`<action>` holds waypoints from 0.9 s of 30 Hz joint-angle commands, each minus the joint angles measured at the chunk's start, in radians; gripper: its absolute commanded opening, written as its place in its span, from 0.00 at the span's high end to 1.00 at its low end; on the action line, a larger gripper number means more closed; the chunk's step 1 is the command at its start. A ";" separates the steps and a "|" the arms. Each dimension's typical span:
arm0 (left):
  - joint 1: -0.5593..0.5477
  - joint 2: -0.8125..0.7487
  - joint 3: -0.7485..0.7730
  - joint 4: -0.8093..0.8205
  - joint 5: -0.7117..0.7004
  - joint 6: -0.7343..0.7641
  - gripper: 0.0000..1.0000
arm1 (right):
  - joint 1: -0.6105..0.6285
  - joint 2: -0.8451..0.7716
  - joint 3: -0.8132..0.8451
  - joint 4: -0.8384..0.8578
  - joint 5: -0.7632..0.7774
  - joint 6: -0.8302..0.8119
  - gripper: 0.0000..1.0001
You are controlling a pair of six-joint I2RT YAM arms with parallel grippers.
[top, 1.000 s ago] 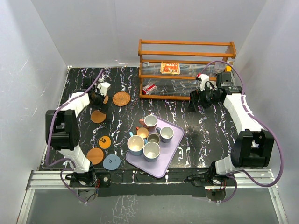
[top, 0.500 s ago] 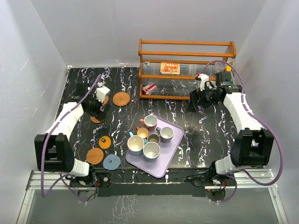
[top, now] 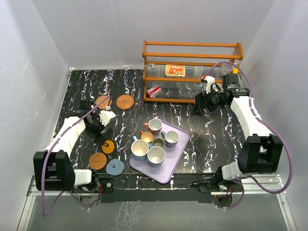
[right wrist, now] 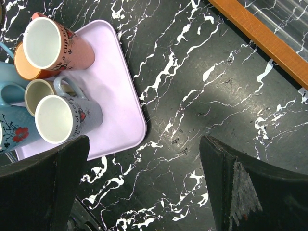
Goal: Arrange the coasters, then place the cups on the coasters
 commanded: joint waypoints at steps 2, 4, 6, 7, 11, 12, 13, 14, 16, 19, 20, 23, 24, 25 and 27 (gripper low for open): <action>0.006 -0.059 -0.046 -0.124 -0.038 0.093 0.09 | 0.004 -0.070 -0.009 0.045 -0.031 -0.002 0.02; 0.007 -0.061 -0.061 -0.147 -0.063 0.118 0.09 | 0.004 -0.081 -0.021 0.053 -0.030 -0.003 0.02; 0.007 -0.068 -0.089 -0.142 -0.103 0.140 0.09 | 0.004 -0.090 -0.031 0.058 -0.029 -0.003 0.01; 0.007 -0.072 -0.103 -0.131 -0.127 0.148 0.09 | 0.004 -0.094 -0.035 0.060 -0.028 -0.002 0.02; 0.008 -0.084 -0.156 -0.072 -0.190 0.158 0.09 | 0.004 -0.102 -0.045 0.069 -0.027 -0.002 0.02; 0.008 -0.083 -0.166 -0.057 -0.198 0.156 0.09 | 0.004 -0.103 -0.048 0.071 -0.027 -0.002 0.02; 0.008 -0.082 -0.180 -0.045 -0.204 0.150 0.09 | 0.004 -0.103 -0.050 0.072 -0.027 -0.001 0.02; 0.008 -0.081 -0.191 -0.034 -0.211 0.148 0.09 | 0.004 -0.103 -0.050 0.073 -0.027 -0.001 0.02; 0.010 -0.085 -0.215 -0.013 -0.230 0.143 0.09 | 0.004 -0.104 -0.053 0.074 -0.026 -0.001 0.02; 0.013 -0.107 -0.240 0.025 -0.246 0.134 0.08 | 0.004 -0.103 -0.056 0.078 -0.027 -0.001 0.02; 0.013 -0.113 -0.246 0.037 -0.248 0.131 0.07 | 0.004 -0.101 -0.057 0.079 -0.027 -0.001 0.02; 0.015 -0.125 -0.264 0.067 -0.255 0.116 0.05 | 0.004 -0.097 -0.058 0.080 -0.025 0.000 0.02; 0.015 -0.125 -0.274 0.079 -0.259 0.110 0.05 | 0.004 -0.095 -0.058 0.082 -0.025 -0.001 0.02; 0.016 -0.123 -0.279 0.089 -0.261 0.103 0.05 | 0.004 -0.095 -0.058 0.082 -0.025 -0.001 0.02; 0.015 -0.119 -0.286 0.106 -0.263 0.089 0.04 | 0.004 -0.093 -0.059 0.082 -0.024 -0.002 0.02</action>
